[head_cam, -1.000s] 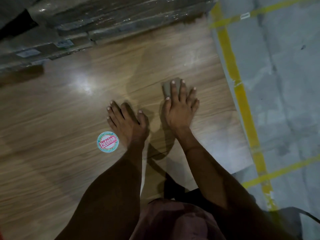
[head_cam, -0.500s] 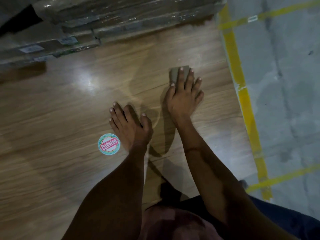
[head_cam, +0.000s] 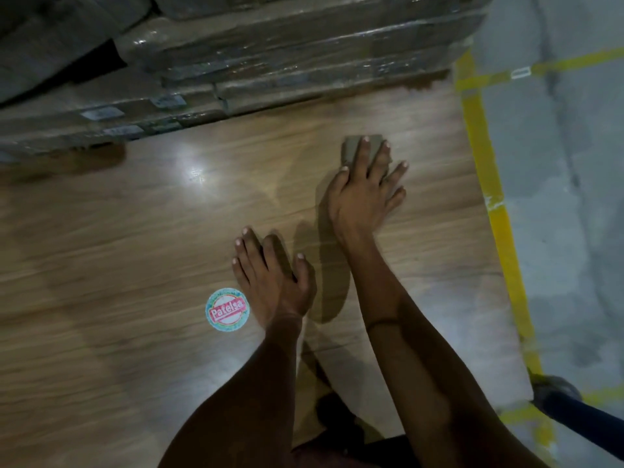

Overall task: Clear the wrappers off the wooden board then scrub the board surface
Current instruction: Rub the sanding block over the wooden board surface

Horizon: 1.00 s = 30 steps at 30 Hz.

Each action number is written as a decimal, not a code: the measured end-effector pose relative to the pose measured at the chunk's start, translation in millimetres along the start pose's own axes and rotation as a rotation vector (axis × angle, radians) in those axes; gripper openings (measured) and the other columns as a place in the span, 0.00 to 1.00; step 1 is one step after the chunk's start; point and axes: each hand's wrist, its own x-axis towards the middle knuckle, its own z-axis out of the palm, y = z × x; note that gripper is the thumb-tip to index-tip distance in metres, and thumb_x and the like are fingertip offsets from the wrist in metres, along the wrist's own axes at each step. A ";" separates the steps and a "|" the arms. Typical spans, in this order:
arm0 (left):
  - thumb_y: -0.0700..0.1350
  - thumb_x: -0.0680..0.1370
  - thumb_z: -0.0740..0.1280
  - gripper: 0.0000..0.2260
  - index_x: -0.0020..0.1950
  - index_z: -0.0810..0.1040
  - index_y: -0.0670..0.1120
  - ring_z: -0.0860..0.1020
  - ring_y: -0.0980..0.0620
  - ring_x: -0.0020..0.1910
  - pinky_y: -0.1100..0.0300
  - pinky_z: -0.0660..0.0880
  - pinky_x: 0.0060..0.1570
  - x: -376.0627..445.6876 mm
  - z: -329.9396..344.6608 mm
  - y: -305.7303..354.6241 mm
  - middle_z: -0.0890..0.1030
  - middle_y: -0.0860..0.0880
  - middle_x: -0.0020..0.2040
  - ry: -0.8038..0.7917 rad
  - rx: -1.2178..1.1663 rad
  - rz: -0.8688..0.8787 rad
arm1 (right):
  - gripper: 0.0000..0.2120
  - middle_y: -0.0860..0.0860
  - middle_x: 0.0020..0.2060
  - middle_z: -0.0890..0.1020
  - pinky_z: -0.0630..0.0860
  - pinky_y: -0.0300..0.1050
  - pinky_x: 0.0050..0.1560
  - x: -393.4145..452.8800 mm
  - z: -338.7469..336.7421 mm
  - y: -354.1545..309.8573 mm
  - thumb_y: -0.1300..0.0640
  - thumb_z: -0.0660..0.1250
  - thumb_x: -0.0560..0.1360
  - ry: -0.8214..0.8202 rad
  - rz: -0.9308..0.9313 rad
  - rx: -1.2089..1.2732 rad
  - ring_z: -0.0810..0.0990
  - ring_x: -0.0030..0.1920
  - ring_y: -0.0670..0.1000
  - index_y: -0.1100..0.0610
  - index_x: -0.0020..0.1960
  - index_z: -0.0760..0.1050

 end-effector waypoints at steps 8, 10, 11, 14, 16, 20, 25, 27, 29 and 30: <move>0.56 0.78 0.62 0.27 0.73 0.72 0.43 0.59 0.37 0.81 0.41 0.56 0.78 -0.6 0.1 1.0 0.60 0.39 0.81 0.045 -0.033 0.014 | 0.30 0.52 0.84 0.52 0.52 0.70 0.76 12.1 0.6 -12.0 0.44 0.52 0.82 -0.102 -0.302 -0.044 0.46 0.82 0.66 0.43 0.83 0.52; 0.55 0.77 0.63 0.27 0.73 0.72 0.43 0.59 0.37 0.80 0.41 0.56 0.78 -0.1 0.7 1.5 0.61 0.39 0.81 0.053 -0.039 0.015 | 0.31 0.51 0.84 0.52 0.52 0.70 0.76 23.5 0.5 -16.3 0.44 0.52 0.81 -0.072 -0.229 -0.032 0.46 0.82 0.66 0.43 0.83 0.53; 0.55 0.77 0.64 0.27 0.72 0.72 0.43 0.59 0.37 0.80 0.41 0.56 0.78 -0.2 0.8 1.3 0.61 0.38 0.81 0.057 -0.040 0.016 | 0.31 0.51 0.84 0.52 0.52 0.70 0.76 27.8 0.7 -19.8 0.44 0.52 0.81 -0.057 -0.191 -0.015 0.46 0.82 0.66 0.43 0.83 0.53; 0.56 0.78 0.62 0.27 0.72 0.72 0.43 0.60 0.37 0.80 0.42 0.56 0.78 0.2 1.0 0.2 0.61 0.39 0.81 0.055 -0.032 0.011 | 0.31 0.52 0.84 0.52 0.50 0.71 0.75 31.8 3.4 -32.4 0.45 0.52 0.81 -0.052 -0.131 0.030 0.45 0.82 0.66 0.44 0.84 0.52; 0.57 0.78 0.61 0.27 0.72 0.72 0.43 0.60 0.37 0.80 0.42 0.56 0.78 0.0 0.9 0.4 0.62 0.39 0.81 0.053 -0.031 0.007 | 0.31 0.52 0.84 0.51 0.50 0.71 0.75 30.4 4.9 -36.8 0.45 0.53 0.81 -0.086 -0.189 0.019 0.45 0.82 0.66 0.45 0.84 0.52; 0.57 0.78 0.62 0.27 0.73 0.72 0.44 0.60 0.37 0.80 0.42 0.57 0.78 -0.9 1.6 0.5 0.62 0.39 0.81 0.056 -0.033 0.006 | 0.31 0.51 0.84 0.53 0.52 0.70 0.76 37.4 3.5 -26.6 0.44 0.52 0.82 -0.084 -0.310 -0.038 0.47 0.82 0.65 0.44 0.83 0.52; 0.55 0.78 0.63 0.27 0.74 0.71 0.45 0.59 0.37 0.81 0.41 0.57 0.77 -0.8 1.9 0.3 0.61 0.39 0.81 0.056 -0.050 0.006 | 0.31 0.52 0.84 0.53 0.51 0.69 0.76 44.7 4.5 -36.3 0.45 0.54 0.81 -0.015 -0.119 0.012 0.46 0.82 0.65 0.44 0.84 0.53; 0.54 0.78 0.63 0.26 0.74 0.71 0.45 0.59 0.37 0.80 0.41 0.57 0.78 -1.1 1.8 0.4 0.62 0.39 0.81 0.060 -0.045 0.007 | 0.31 0.53 0.84 0.52 0.51 0.70 0.75 43.0 5.4 -41.1 0.45 0.54 0.82 -0.035 -0.157 0.007 0.46 0.82 0.66 0.45 0.84 0.53; 0.54 0.79 0.62 0.25 0.74 0.71 0.44 0.60 0.37 0.80 0.41 0.57 0.78 -2.0 1.9 0.1 0.62 0.39 0.81 0.058 -0.046 0.009 | 0.30 0.53 0.84 0.52 0.51 0.70 0.76 47.4 2.3 -36.1 0.45 0.53 0.82 -0.064 -0.242 -0.022 0.46 0.82 0.65 0.45 0.83 0.53; 0.54 0.79 0.61 0.25 0.74 0.71 0.44 0.60 0.37 0.80 0.41 0.57 0.78 -2.2 2.0 0.0 0.62 0.39 0.81 0.055 -0.045 0.010 | 0.30 0.52 0.84 0.53 0.51 0.70 0.76 52.4 -0.4 -30.6 0.44 0.53 0.82 -0.067 -0.271 -0.047 0.46 0.82 0.65 0.44 0.83 0.53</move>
